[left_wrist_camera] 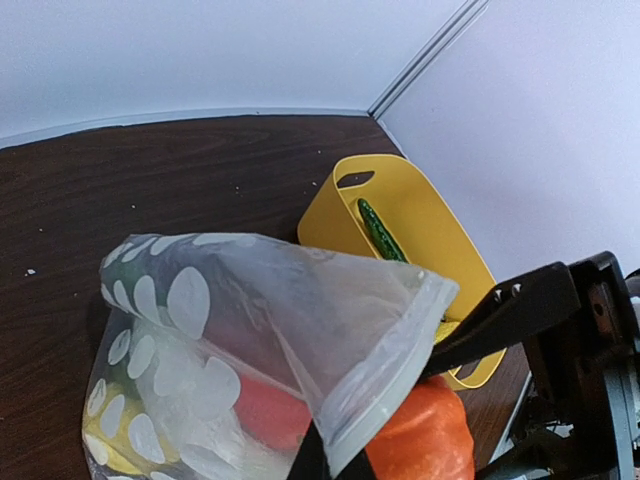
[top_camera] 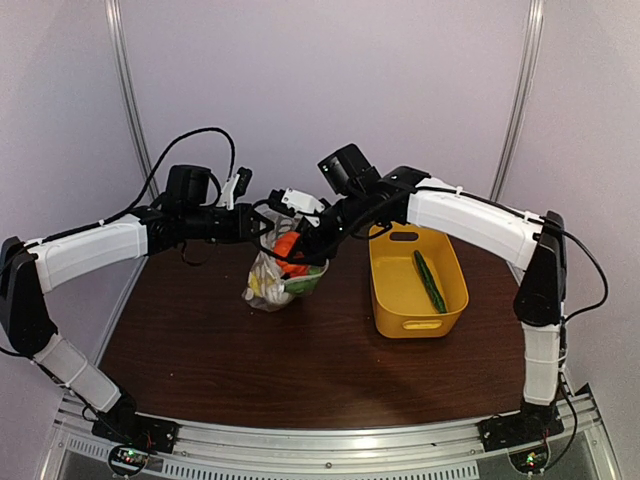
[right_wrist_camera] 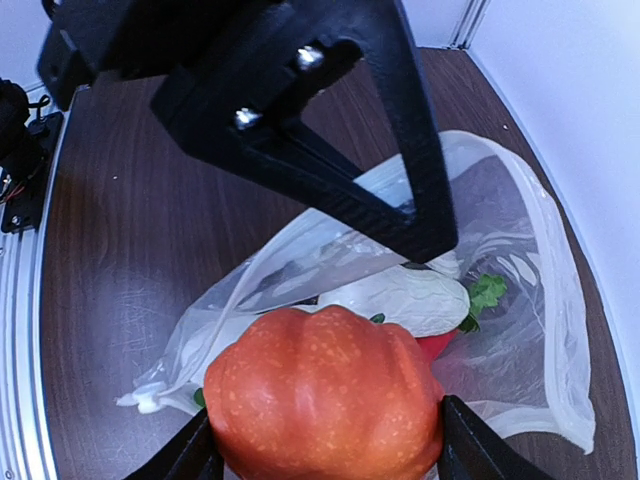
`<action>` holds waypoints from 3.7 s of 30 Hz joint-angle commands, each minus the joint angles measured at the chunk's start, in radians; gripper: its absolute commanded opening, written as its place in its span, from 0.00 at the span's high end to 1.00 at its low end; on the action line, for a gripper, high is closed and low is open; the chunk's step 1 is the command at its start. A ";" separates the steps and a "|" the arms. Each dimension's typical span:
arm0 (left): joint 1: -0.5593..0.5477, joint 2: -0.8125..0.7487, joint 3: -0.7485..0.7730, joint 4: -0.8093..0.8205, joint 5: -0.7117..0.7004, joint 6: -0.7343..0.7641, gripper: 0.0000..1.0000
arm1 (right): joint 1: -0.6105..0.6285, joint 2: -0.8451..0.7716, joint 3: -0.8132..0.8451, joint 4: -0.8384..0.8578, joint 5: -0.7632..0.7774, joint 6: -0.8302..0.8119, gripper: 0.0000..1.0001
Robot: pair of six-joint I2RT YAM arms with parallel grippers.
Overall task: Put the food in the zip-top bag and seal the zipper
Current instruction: Place the fake vegetable in the zipper food storage bag, then pick up the fake fruit from the bin.
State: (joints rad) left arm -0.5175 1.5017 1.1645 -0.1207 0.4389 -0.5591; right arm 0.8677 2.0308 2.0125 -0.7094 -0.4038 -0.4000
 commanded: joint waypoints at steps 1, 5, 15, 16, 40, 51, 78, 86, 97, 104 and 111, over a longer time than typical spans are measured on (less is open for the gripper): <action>0.010 -0.013 -0.009 0.069 0.025 0.001 1.00 | -0.007 0.019 0.034 0.068 0.069 0.037 0.52; 0.011 -0.015 -0.009 0.069 0.027 -0.001 1.00 | -0.008 0.044 0.039 0.113 0.189 0.054 0.51; 0.015 -0.017 -0.011 0.073 0.039 -0.010 1.00 | -0.008 0.107 0.066 0.128 0.224 0.076 0.50; 0.016 -0.018 -0.011 0.073 0.038 -0.011 1.00 | -0.009 0.114 0.071 0.128 0.233 0.079 0.50; 0.036 -0.014 -0.016 0.073 0.031 -0.019 1.00 | -0.009 0.084 0.098 0.109 0.239 0.184 0.00; 0.049 -0.001 -0.017 0.077 0.036 -0.024 1.00 | -0.008 -0.235 -0.129 0.087 0.191 0.079 0.00; 0.071 0.010 -0.011 0.072 0.037 -0.010 1.00 | -0.359 -0.414 -0.510 -0.312 0.127 -0.398 0.11; 0.071 0.008 -0.011 0.073 0.040 -0.010 1.00 | -0.414 -0.337 -0.541 -0.324 0.103 -0.454 0.24; 0.071 0.005 -0.011 0.073 0.041 -0.009 1.00 | -0.419 -0.160 -0.526 -0.433 0.072 -0.543 0.36; 0.071 0.007 -0.011 0.073 0.043 -0.008 1.00 | -0.419 -0.132 -0.556 -0.439 0.071 -0.564 0.36; 0.071 0.008 -0.011 0.073 0.043 -0.009 1.00 | -0.418 -0.116 -0.586 -0.445 0.066 -0.579 0.37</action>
State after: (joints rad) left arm -0.4568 1.5024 1.1534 -0.1047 0.4690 -0.5781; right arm 0.4526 1.8954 1.4490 -1.1339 -0.3187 -0.9588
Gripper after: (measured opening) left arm 0.009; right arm 0.633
